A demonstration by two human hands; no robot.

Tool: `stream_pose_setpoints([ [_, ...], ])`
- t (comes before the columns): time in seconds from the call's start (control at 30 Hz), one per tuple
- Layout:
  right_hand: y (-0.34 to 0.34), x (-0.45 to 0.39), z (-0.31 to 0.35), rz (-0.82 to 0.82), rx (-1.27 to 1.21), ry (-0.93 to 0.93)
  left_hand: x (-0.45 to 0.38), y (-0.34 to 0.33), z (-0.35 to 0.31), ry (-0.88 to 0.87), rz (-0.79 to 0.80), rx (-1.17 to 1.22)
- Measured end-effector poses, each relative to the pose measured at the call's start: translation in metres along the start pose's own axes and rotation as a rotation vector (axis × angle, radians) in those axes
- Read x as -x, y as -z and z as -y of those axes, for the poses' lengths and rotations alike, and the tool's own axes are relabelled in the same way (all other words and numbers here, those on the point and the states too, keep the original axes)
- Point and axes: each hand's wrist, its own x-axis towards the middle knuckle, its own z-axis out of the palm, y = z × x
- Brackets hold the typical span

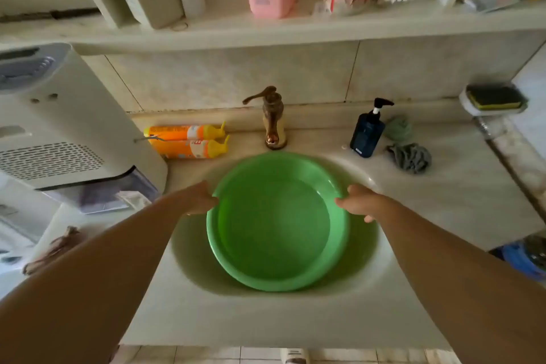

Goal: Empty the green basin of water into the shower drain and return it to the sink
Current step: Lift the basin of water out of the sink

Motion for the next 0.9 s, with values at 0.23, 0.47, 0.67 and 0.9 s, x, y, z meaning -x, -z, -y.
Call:
stream_pose_setpoints([
  [0.23, -0.029, -0.036, -0.015, -0.009, -0.108, -0.039, -0.021, -0.035, 0.009, 0.176, -0.033, 0.219],
  [0.47, -0.043, -0.049, -0.016, -0.148, -0.489, -0.112, -0.033, -0.055, 0.021, 0.271, -0.104, 0.4],
  [0.67, -0.05, -0.055, -0.015, -0.169, -0.688, -0.143, -0.043, -0.064, 0.023, 0.321, -0.229, 0.614],
  [0.9, -0.053, -0.056, -0.016, -0.13, -0.801, -0.162, -0.044, -0.074, 0.02, 0.348, -0.302, 0.625],
])
